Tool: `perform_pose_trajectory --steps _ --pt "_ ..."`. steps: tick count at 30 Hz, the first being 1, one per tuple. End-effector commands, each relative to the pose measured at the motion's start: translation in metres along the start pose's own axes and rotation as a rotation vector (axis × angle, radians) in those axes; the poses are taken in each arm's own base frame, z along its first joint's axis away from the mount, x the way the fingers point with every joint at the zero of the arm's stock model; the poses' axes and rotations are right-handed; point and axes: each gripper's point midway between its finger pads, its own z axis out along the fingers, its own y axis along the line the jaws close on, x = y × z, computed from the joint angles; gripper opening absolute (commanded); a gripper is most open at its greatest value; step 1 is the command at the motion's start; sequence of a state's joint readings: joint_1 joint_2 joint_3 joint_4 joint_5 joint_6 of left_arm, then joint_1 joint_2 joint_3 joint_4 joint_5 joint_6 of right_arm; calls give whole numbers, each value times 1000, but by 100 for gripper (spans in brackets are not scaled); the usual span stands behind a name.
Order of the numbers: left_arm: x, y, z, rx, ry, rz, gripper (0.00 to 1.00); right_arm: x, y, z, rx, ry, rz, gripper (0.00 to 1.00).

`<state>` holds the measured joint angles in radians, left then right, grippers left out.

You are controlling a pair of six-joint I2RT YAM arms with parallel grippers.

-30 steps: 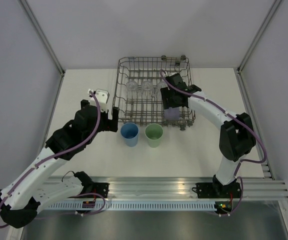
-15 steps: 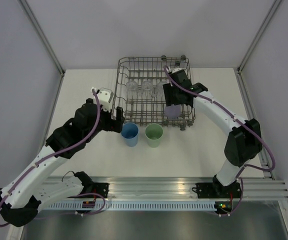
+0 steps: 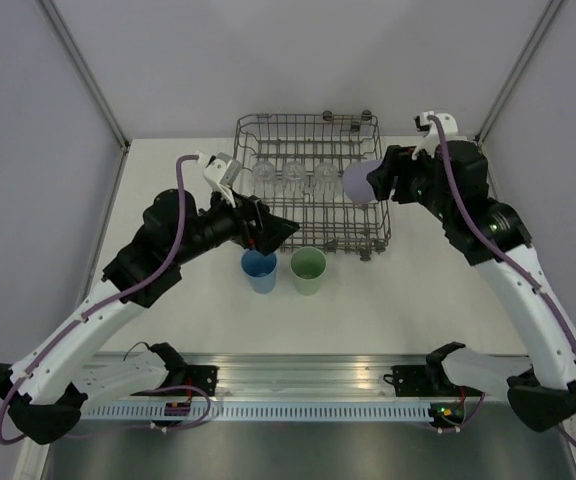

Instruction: Unload the cups from the dish rack

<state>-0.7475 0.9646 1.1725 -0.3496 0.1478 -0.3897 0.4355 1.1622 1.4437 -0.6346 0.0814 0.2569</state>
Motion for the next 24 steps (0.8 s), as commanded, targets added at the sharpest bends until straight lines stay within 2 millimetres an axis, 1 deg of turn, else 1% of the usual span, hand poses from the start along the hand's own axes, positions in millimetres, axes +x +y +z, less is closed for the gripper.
perform_pose_trajectory --steps 1,2,3,4,5,7,8,9,10,11,13,14,16,17,19,20,21,22,23,24 --pt "-46 -63 -4 310 -149 -67 100 -24 24 -35 -145 -108 35 42" --pt "-46 -74 -7 376 -142 -70 100 -32 27 -51 -172 -144 42 42" --pt "-48 -80 -7 412 -154 -76 100 -34 33 -59 -207 -157 43 42" --pt "-56 -90 -10 473 -196 -91 100 -36 37 -68 -230 -169 46 41" --pt "-54 -99 -14 536 -186 -91 100 -43 40 -84 -255 -205 50 41" --pt "-54 -110 -15 614 -181 -137 100 -46 50 -102 -323 -229 52 41" --pt "-62 -122 -23 692 -206 -118 100 -50 54 -117 -355 -259 47 41" --pt "-63 -126 -24 723 -206 -127 100 -52 58 -125 -386 -274 53 41" --pt "-61 -128 -20 747 -181 -174 100 -53 62 -133 -414 -286 50 41" --pt "-65 -134 -24 791 -197 -166 100 -56 63 -144 -428 -311 49 40" --pt "-64 -137 -20 820 -178 -211 100 -61 66 -157 -452 -340 48 40" --pt "-67 -140 -23 849 -193 -204 100 -65 68 -167 -470 -367 46 40" --pt "-65 -141 -19 869 -168 -244 99 -69 72 -181 -503 -394 49 40" --pt "-68 -144 -22 898 -187 -238 99 -72 75 -187 -518 -411 50 40" --pt "-66 -146 -23 930 -169 -277 98 -73 82 -197 -568 -418 47 40" --pt "-66 -147 -21 947 -167 -284 98 -74 86 -201 -593 -424 44 40" --pt "-69 -150 -25 978 -183 -278 98 -74 89 -204 -616 -424 42 40" --pt "-70 -154 -27 1006 -163 -303 98 -75 92 -205 -639 -421 60 40" --pt "-67 -153 -22 1017 -147 -319 97 -76 98 -209 -678 -430 54 40" --pt "-72 -159 -30 1068 -155 -329 96 -76 101 -211 -695 -432 59 40"
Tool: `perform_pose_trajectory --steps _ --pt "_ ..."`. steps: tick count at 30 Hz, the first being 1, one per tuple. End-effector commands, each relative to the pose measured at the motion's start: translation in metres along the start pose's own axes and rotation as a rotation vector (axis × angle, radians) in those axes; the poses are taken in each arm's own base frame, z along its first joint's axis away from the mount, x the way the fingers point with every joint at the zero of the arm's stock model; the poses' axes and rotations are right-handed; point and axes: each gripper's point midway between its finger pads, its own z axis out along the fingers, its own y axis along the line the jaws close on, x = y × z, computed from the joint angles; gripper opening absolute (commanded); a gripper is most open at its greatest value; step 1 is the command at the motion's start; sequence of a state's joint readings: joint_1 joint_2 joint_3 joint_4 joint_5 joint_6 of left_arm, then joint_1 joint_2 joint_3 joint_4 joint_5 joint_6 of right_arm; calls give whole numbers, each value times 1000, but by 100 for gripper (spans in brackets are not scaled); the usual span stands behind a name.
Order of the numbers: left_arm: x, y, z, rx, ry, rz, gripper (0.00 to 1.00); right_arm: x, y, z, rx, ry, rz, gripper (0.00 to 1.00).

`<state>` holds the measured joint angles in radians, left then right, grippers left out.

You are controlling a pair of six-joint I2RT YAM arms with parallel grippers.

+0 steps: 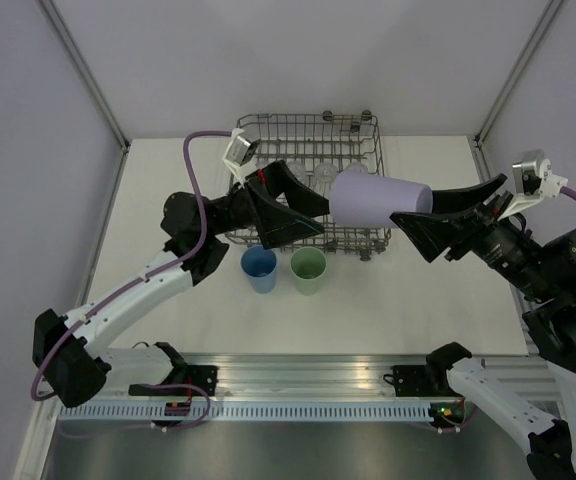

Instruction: Unload the cups from the dish rack

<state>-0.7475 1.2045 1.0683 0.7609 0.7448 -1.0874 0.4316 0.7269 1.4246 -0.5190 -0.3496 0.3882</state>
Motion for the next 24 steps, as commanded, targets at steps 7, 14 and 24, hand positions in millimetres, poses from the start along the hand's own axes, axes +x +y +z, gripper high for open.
perform_pose_trajectory --steps 7,14,24 --pt "-2 -41 6 244 18 -84 62 -23 30 -1 -143 -80 13 40" --pt "0 -39 5 221 23 -64 41 -15 26 4 -143 -58 21 40" --pt "3 -35 10 192 47 -54 2 -8 22 4 -132 -56 24 43"
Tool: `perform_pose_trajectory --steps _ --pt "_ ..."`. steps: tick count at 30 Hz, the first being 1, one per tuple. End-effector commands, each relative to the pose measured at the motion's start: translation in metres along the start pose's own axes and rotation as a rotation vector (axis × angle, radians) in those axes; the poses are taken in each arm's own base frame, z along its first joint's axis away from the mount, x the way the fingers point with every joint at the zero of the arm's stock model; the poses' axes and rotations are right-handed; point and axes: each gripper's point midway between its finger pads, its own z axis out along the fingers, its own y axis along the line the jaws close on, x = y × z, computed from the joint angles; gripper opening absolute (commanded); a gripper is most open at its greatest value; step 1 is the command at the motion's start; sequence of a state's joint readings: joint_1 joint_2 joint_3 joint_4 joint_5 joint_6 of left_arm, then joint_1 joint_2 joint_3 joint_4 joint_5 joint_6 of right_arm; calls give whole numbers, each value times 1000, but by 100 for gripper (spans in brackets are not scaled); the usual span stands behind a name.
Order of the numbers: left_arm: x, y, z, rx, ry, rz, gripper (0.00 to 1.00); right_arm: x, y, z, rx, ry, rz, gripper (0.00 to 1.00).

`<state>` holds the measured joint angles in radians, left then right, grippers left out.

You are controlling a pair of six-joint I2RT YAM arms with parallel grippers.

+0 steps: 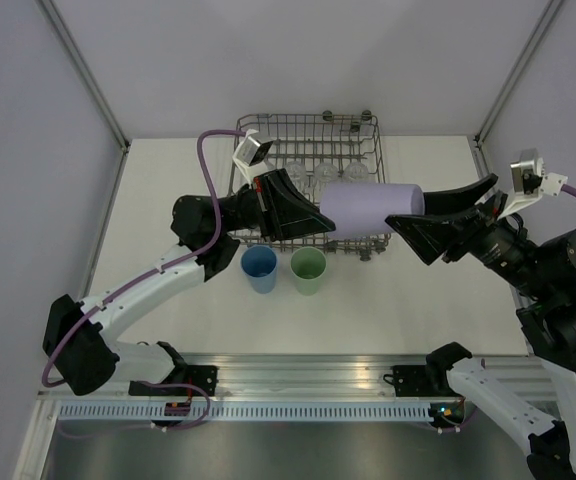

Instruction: Unload the cups from the dish rack

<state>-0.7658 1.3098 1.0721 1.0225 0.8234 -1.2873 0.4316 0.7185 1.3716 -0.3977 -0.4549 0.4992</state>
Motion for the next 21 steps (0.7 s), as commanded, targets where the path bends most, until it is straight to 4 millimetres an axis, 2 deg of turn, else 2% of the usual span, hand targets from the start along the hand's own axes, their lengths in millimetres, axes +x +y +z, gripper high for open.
perform_pose_trajectory --steps 1,2,4,5,7,9,10,11,12,13,14,15,16,17,19,20,21 --pt "-5 -21 6 33 16 43 2 -4 -4 -2 12 -22 -74 52" --pt "-5 -21 6 22 21 47 2 -7 -15 -4 79 -45 -75 79" --pt "-5 -13 7 -22 35 68 2 -4 -30 -11 166 -39 -95 95" --pt "-7 -14 8 -29 35 115 2 -4 -41 -14 228 -42 -101 98" --pt "-4 1 8 -115 62 91 2 3 -56 -19 312 -5 -104 98" --pt "-12 7 12 -177 66 172 2 1 -76 -28 428 -7 -136 98" --pt "-4 22 8 -257 100 135 2 3 -82 -34 470 5 -140 98" --pt "-13 20 12 -281 119 228 2 3 -84 -38 491 7 -145 98" --pt "-11 33 14 -341 133 242 2 -3 -94 -47 564 -16 -165 98" --pt "6 53 4 -450 210 182 2 -3 -96 -52 587 -11 -173 98" --pt "-6 48 10 -459 227 273 2 -4 -98 -56 605 -10 -181 98" --pt "-4 54 12 -495 248 287 2 -5 -99 -60 621 -8 -197 98" --pt "6 78 10 -561 303 257 2 -7 -101 -66 650 -7 -204 98" --pt "4 75 7 -612 353 272 2 -7 -103 -69 666 -3 -207 98" --pt "20 110 2 -749 439 246 2 -13 -107 -82 730 -20 -217 98" --pt "23 117 1 -778 479 268 2 -17 -109 -88 762 -37 -213 98" --pt "25 113 1 -833 510 277 2 -22 -109 -96 790 -61 -213 98"
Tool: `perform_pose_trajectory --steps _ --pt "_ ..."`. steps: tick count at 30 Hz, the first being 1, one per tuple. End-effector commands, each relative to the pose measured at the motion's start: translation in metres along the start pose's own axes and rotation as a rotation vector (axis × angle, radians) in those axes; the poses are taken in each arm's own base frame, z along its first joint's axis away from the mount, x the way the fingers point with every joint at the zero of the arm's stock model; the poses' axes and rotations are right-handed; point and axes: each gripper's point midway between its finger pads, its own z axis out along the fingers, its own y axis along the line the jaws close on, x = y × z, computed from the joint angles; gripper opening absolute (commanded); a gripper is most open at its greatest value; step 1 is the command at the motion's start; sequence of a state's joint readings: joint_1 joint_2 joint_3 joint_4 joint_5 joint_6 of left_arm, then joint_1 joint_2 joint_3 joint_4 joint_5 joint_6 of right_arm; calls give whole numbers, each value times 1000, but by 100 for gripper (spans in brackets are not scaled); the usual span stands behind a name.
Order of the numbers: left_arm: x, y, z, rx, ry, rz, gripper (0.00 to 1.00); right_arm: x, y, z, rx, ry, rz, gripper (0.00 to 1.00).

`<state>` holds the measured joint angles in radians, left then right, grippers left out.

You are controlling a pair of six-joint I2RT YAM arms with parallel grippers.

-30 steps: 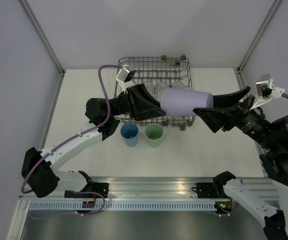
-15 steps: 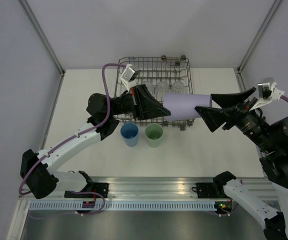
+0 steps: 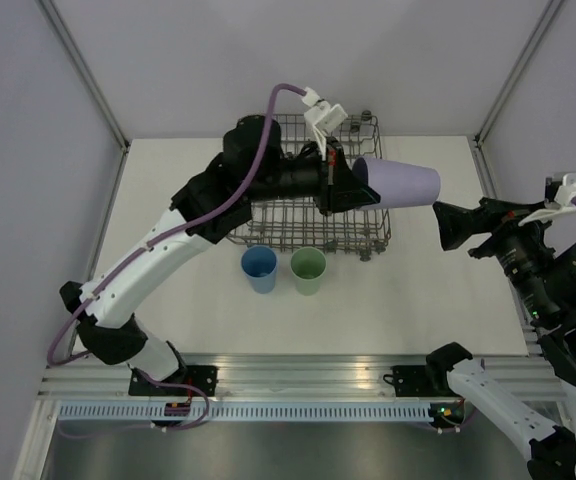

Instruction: Unload the cups from the dish rack

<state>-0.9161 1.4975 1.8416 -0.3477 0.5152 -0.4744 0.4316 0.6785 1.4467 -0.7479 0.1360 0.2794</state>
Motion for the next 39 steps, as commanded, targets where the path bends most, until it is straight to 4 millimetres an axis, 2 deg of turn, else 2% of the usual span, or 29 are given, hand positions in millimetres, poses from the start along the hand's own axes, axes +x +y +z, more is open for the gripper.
perform_pose_trajectory --steps 1,2,3,5,6,8,11,12,16,20,25,35,39 --pt "66 52 -2 -296 300 80 2 -18 -36 -27 193 -58 -16 98" --pt "67 57 6 -322 324 105 2 -22 -48 -34 263 -76 -12 98" --pt "80 61 4 -374 382 116 2 -25 -53 -39 287 -89 -10 98" --pt "89 69 13 -414 439 154 2 -31 -65 -52 359 -101 -17 98" --pt "102 75 8 -468 500 170 2 -33 -69 -55 381 -99 -21 98" --pt "111 85 12 -501 543 192 2 -39 -78 -67 437 -104 -31 98" --pt "128 94 11 -534 614 227 2 -40 -83 -74 466 -89 -58 98" --pt "140 102 14 -560 654 244 2 -40 -85 -75 476 -88 -61 98" --pt "167 116 12 -626 788 335 2 -33 -84 -73 467 -68 -67 98" --pt "198 113 17 -564 905 422 2 -28 -82 -68 453 -49 -72 98" --pt "236 129 20 -525 1033 452 2 -30 -78 -69 429 -55 -67 98" --pt "279 158 31 -505 1156 493 2 -30 -71 -70 382 -51 -70 98" --pt "290 164 33 -474 1193 515 2 -27 -68 -68 361 -44 -70 98"
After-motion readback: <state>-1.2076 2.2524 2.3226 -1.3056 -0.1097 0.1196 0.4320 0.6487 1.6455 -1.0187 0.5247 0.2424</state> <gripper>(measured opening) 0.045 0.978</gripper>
